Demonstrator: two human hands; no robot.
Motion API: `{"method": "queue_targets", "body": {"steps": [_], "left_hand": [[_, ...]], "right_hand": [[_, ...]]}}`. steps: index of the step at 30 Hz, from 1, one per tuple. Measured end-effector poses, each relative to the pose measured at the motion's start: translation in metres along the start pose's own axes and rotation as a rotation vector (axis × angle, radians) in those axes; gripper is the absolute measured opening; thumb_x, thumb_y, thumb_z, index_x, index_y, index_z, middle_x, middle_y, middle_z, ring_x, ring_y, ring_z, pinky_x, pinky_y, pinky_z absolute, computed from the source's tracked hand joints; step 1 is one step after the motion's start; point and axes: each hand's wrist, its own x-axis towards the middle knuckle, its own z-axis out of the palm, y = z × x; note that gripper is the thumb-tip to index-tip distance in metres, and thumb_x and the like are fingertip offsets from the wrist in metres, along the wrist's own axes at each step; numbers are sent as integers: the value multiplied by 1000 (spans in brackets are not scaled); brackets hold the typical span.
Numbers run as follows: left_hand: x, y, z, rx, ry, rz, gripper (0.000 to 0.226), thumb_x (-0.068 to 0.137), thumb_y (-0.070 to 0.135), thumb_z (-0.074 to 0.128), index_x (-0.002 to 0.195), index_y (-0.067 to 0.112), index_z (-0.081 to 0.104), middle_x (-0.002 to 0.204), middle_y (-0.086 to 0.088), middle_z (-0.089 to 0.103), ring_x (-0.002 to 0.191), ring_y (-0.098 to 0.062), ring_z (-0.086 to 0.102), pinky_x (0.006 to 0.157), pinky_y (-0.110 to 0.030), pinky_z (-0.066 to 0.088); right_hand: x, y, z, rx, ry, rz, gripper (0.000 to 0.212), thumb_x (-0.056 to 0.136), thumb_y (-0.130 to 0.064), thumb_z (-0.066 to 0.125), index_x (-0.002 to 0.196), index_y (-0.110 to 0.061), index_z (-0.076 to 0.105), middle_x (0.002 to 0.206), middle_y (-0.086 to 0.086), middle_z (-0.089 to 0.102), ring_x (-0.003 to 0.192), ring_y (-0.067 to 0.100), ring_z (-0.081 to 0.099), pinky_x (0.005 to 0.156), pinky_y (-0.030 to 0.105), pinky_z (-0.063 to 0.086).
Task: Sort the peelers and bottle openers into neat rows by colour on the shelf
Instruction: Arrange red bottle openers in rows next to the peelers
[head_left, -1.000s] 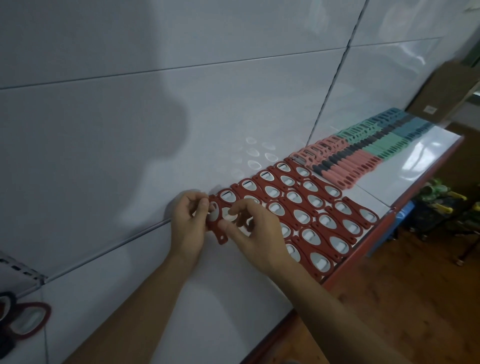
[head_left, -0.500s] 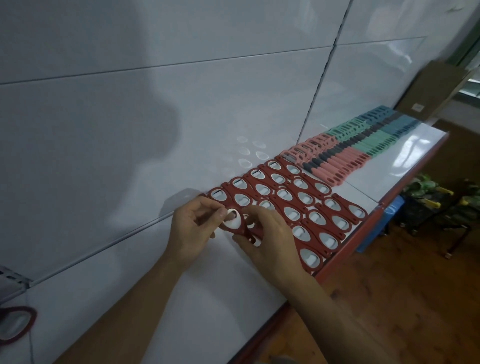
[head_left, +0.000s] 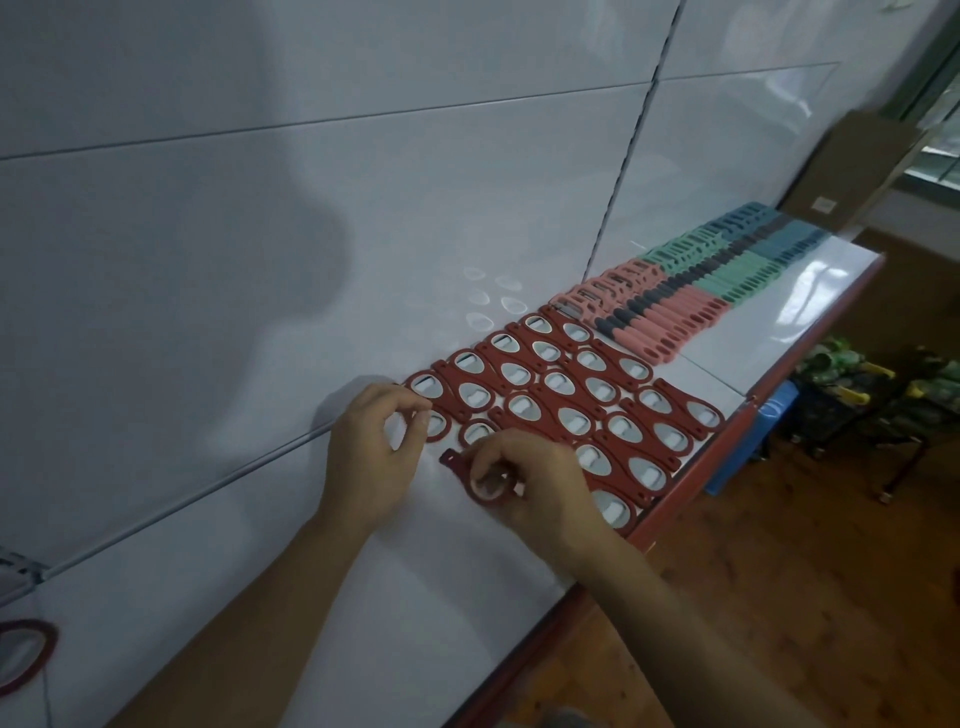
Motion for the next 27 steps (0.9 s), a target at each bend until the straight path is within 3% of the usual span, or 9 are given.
{"method": "queue_targets", "body": {"steps": [3, 5, 8, 11, 14, 18, 27], "left_hand": [[1, -6, 4, 129, -98, 1, 9, 89, 13, 76, 95, 20, 75, 106, 6, 65, 103, -14, 61, 92, -35, 54], [1, -9, 6, 211, -149, 16, 11, 88, 17, 76, 98, 22, 76, 109, 7, 65, 104, -18, 61, 88, -41, 55], [1, -9, 8, 316, -189, 32, 16, 88, 19, 76, 102, 26, 77, 112, 7, 66, 106, -20, 60, 89, -40, 54], [0, -9, 9, 338, -201, 17, 18, 89, 17, 74, 103, 27, 77, 114, 7, 66, 109, -19, 59, 91, -36, 53], [0, -10, 9, 344, -189, 23, 17, 89, 14, 73, 101, 26, 78, 112, 8, 67, 106, -19, 59, 90, -36, 53], [-1, -12, 10, 340, -178, 32, 18, 88, 13, 75, 99, 27, 79, 110, 9, 68, 103, -19, 59, 88, -36, 52], [0, -14, 10, 338, -178, 40, 20, 88, 13, 75, 100, 28, 80, 109, 10, 68, 103, -19, 59, 87, -36, 52]], "right_hand": [[-5, 2, 8, -70, -107, -98, 30, 79, 11, 74, 95, -15, 73, 111, -1, 72, 104, 9, 66, 93, 14, 52], [-8, 5, 9, -137, -124, -136, 29, 79, 7, 76, 99, -15, 75, 116, 1, 72, 108, 13, 65, 95, 21, 55], [-11, 8, 10, -293, -53, -149, 28, 80, -3, 79, 101, -21, 76, 119, -4, 70, 109, 16, 59, 87, 34, 54], [-15, 1, 9, -276, -44, -104, 15, 92, -25, 67, 105, -23, 73, 107, -7, 65, 93, 10, 52, 77, 33, 51], [-16, -2, 10, -310, -110, -84, 26, 95, -45, 58, 103, -25, 73, 98, -10, 62, 85, 6, 50, 75, 29, 51], [-14, 5, 11, -301, -44, -54, 15, 96, -28, 66, 103, -20, 76, 96, -6, 68, 82, 8, 55, 75, 29, 55], [-15, 6, 15, -316, -28, -42, 16, 98, -27, 66, 107, -19, 76, 98, -5, 69, 85, 9, 57, 78, 25, 54]]}}
